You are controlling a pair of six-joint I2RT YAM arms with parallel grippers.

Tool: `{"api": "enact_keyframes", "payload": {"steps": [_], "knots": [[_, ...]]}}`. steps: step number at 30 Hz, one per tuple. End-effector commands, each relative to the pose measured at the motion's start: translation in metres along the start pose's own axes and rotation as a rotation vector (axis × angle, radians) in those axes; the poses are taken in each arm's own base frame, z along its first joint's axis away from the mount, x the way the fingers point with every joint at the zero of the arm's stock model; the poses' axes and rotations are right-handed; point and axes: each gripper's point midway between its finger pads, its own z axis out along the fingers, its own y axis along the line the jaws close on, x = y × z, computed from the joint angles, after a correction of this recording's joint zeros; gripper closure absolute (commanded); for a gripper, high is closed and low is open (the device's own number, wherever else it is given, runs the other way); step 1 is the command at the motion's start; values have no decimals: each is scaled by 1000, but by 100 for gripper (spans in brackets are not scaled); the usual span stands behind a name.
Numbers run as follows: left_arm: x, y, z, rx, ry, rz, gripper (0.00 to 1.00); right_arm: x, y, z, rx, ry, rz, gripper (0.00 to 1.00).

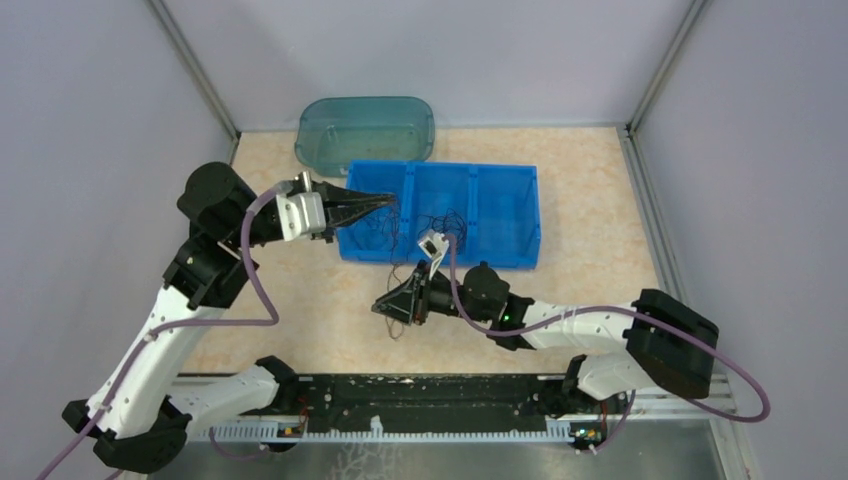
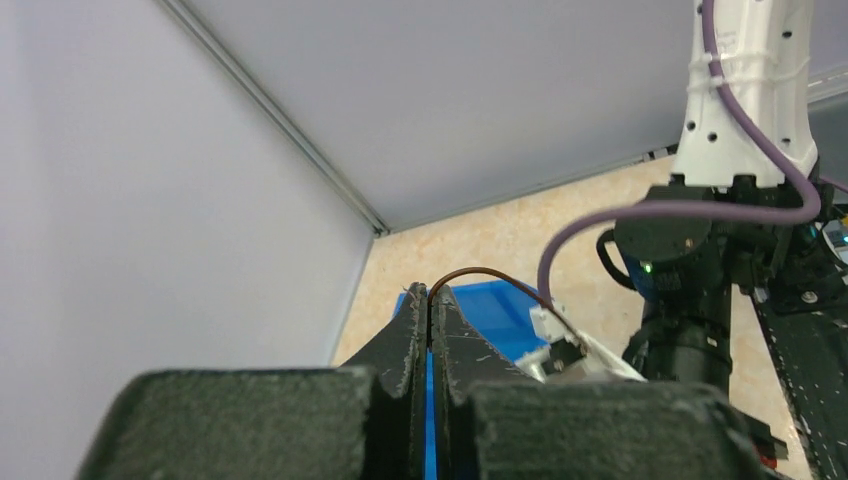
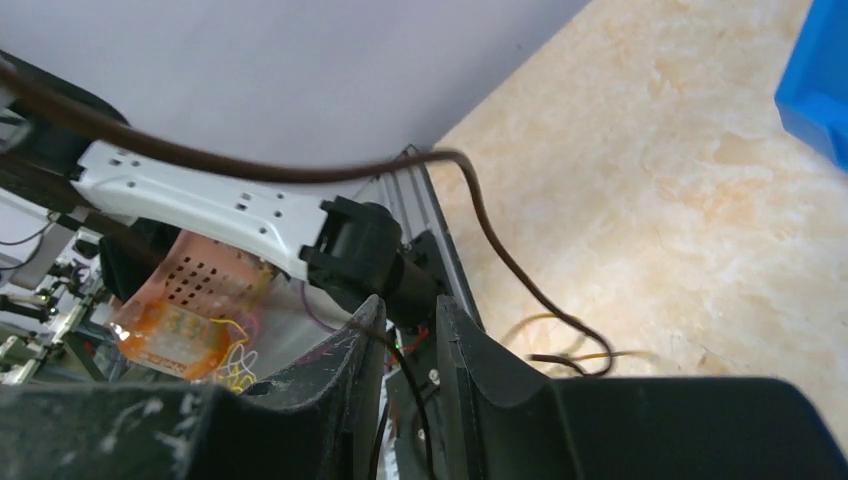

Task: Untangle the cables

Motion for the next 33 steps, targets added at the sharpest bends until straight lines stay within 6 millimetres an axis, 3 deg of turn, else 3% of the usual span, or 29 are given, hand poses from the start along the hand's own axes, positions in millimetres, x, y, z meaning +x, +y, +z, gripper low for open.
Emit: {"api": "enact_keyframes", "payload": {"steps": [1,18,22,33], "knots": [[-42,10,-2,-14,-83,45,100,12,-17,1,50,20,-8,74],[-131,34,-18,-67,-204,148,100,78,-78,-17,240,135,65,70],[-153,40,-26,-95,-231,206,100,86,-81,-22,249,132,71,66],[-209,61,-40,-187,-324,401,100,97,-84,-30,276,141,74,64]]}}
